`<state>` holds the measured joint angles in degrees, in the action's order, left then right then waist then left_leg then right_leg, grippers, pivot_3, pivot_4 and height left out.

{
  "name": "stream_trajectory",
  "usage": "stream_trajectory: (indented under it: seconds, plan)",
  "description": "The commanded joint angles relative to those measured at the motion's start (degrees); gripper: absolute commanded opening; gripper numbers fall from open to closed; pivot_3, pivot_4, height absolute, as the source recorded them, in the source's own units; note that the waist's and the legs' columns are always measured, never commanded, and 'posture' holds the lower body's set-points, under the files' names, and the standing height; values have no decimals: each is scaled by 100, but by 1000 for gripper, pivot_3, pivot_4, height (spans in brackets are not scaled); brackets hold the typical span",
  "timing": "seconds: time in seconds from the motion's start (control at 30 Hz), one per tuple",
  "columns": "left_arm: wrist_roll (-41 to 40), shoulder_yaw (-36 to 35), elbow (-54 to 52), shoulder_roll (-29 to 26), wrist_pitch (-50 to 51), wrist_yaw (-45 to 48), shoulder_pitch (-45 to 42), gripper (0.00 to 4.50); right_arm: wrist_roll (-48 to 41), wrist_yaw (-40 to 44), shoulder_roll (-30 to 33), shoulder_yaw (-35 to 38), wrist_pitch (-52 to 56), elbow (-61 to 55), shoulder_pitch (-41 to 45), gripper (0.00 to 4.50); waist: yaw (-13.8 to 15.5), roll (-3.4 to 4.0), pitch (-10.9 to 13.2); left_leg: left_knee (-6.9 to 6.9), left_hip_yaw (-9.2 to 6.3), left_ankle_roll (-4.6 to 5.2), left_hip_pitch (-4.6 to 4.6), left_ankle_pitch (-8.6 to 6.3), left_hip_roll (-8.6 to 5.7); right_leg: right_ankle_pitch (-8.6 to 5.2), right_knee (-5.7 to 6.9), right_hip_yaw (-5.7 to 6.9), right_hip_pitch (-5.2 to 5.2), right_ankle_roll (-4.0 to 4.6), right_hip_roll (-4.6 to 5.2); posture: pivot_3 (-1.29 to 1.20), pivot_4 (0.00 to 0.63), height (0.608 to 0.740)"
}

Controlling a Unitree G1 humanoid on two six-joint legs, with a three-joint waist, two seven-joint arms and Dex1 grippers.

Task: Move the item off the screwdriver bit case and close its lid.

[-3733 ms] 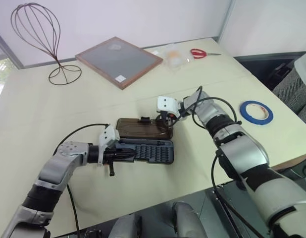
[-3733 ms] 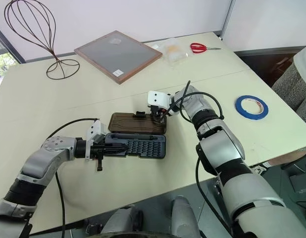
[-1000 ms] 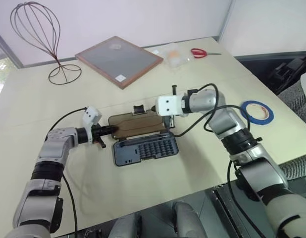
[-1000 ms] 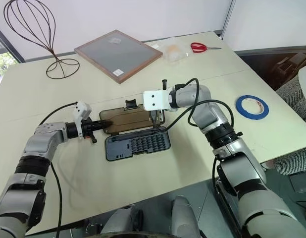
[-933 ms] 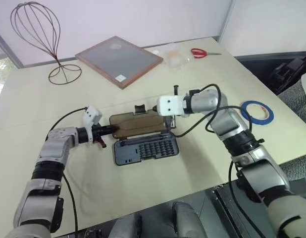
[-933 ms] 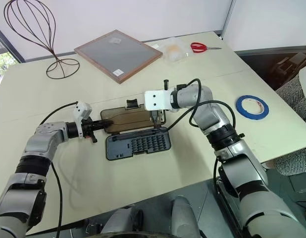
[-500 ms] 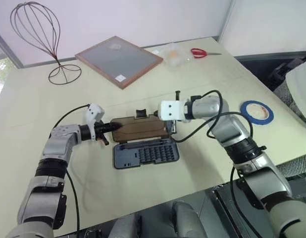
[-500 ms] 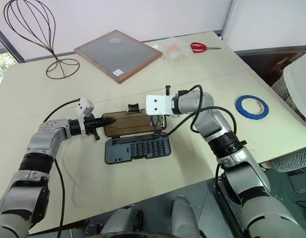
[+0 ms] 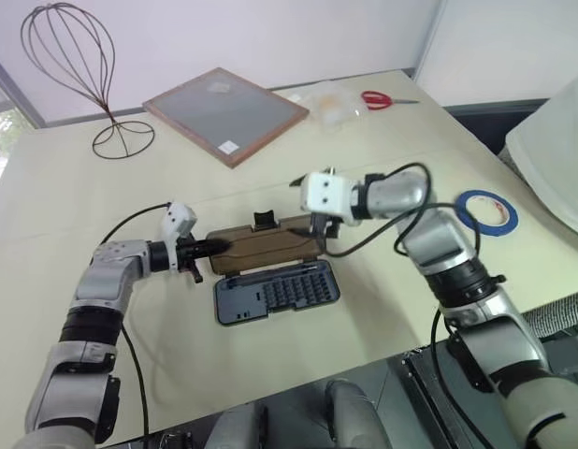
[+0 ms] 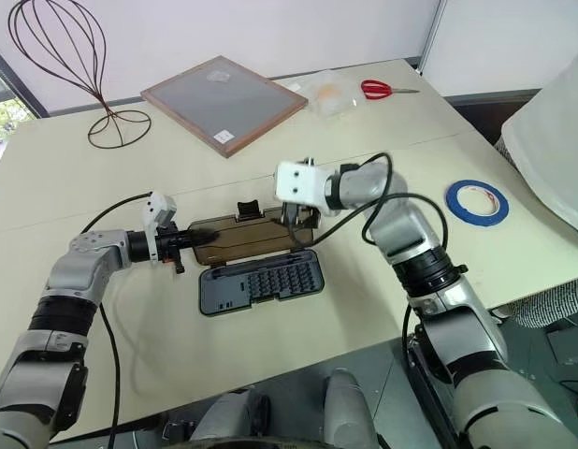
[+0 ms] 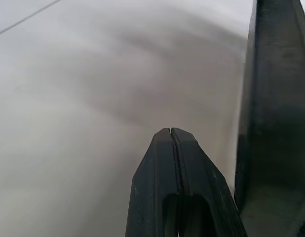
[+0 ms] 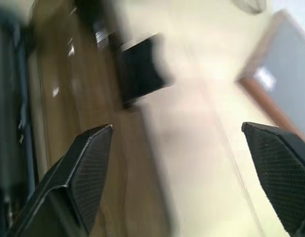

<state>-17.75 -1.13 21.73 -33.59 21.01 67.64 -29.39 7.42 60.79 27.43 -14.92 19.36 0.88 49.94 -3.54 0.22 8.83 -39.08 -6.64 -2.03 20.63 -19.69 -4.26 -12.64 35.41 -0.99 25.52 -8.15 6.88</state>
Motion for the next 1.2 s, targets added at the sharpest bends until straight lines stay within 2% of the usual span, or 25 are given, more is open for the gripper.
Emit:
stream_trajectory:
  seconds: [0.03, 0.17, 0.37, 0.53, 0.8, 0.97, 1.2]
  plan:
    - [-223, -20, -571, -167, 229, 180, 125, 0, -622, 172, 291, 588, 734, -820, 115, 4470, 35, 0, 0, 0, 0, 1, -1, 0, 0, 0, -1, 0, 0, 0, 0, 0, 150, 740]
    - [-389, -13, -1096, -320, 523, 313, 319, 0, -1227, 294, 728, 1062, 1408, -1406, -15, 4470, 112, -1, 0, 0, 5, 5, -1, -3, 0, 0, -13, -2, -1, 0, 1, 0, 150, 740]
    - [-690, -3, -1802, -659, 1039, 570, 543, 0, -1731, 377, 1371, 1381, 1570, -1837, -537, 4470, 155, -3, 2, -3, 8, 10, -2, -6, 1, 0, -17, -3, -5, 0, 1, 0, 150, 740]
    - [-1001, -41, -2231, -836, 1452, 649, 493, 0, -1875, 63, 1499, 1400, 1670, -1955, -741, 4470, 153, -3, 2, -2, 10, 12, -4, -6, 3, 0, -16, -5, -4, 0, 1, 0, 150, 740]
    - [-1233, 288, -2705, -775, 1787, 709, 387, 0, -1962, -170, 1543, 1289, 1638, -1962, -843, 4470, 198, -4, 3, -4, 12, 12, -3, -6, 2, 0, -17, -6, -6, 0, 2, 0, 150, 740]
    - [-840, 956, -2627, -889, 1358, 1075, 663, 0, -1997, -183, 1608, 1230, 1634, -1951, -959, 4470, 257, -5, 3, -4, 19, 12, -5, -7, 2, 0, -19, -7, -6, 0, 2, 0, 150, 740]
    - [142, 1658, -1379, -822, -20, 1191, 814, 0, -2015, -279, 1647, 1138, 1649, -1968, -1102, 4470, 281, -4, 0, -4, 23, 13, -19, -7, 3, 0, -20, -7, -18, 1, 2, 0, 150, 740]
